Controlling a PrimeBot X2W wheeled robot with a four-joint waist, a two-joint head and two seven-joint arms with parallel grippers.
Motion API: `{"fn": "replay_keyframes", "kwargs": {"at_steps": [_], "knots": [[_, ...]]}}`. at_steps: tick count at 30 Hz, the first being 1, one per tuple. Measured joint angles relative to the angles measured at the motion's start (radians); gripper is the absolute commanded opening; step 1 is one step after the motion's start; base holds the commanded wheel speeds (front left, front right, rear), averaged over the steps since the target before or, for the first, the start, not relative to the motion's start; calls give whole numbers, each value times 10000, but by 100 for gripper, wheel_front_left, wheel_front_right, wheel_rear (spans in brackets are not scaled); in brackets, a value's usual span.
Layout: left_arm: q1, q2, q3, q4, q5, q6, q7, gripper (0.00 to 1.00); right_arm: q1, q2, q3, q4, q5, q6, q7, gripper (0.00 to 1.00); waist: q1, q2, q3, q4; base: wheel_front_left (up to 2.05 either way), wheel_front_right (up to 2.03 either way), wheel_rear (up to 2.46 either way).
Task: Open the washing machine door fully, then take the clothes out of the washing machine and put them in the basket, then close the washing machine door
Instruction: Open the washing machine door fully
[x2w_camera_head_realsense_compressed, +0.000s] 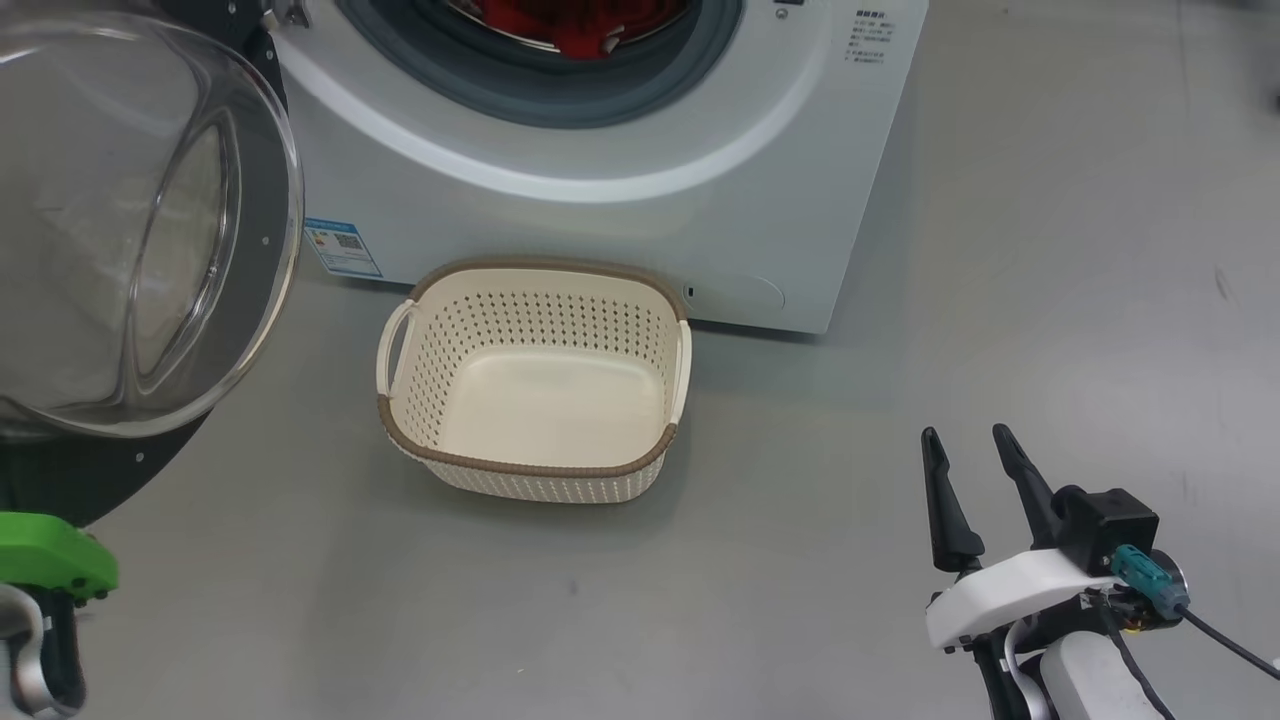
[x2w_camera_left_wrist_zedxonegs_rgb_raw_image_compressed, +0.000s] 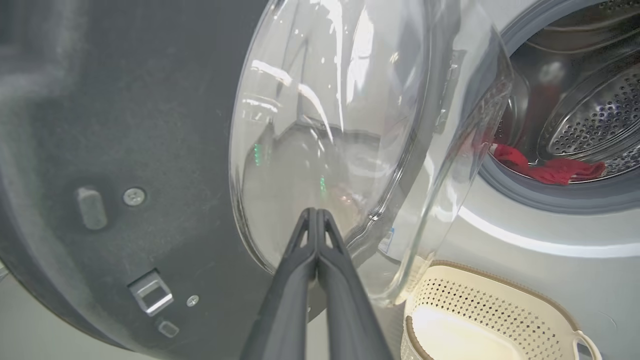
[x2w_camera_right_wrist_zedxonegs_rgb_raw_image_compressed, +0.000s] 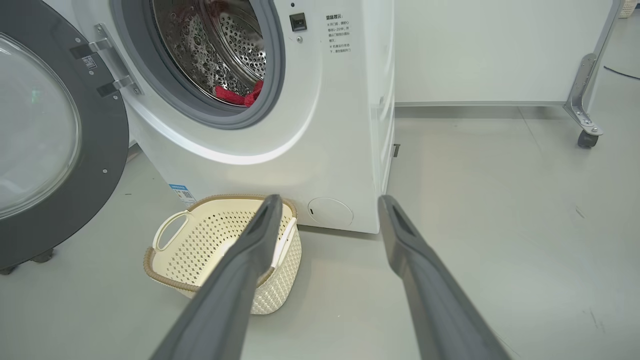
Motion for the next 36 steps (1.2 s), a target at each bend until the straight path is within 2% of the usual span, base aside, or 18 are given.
{"fn": "replay_keyframes", "kwargs": {"at_steps": [9,19,35,36], "knots": [[655,-368,-844,-485,445,-408,-27,0,69,123,-79,75,176,33,0,100,0,0,-810,-337,0,0,0],[1322,-976,-1624,-1302,593,-688,-119,0,113,182,-316,-290,251,31,0,100,0,-1,-1326,-1068,0,0,0],[2091,-1662,-2090,-2228,779,-686,-454,0,355,201,-353,-575,245,29,0,100,0,0,-1562,-1902,0,0,0],[2165,-1693,-2088,-2251,779,-685,-466,2,372,201,-355,-589,245,29,0,100,0,0,-1568,-1936,0,0,0]]}}
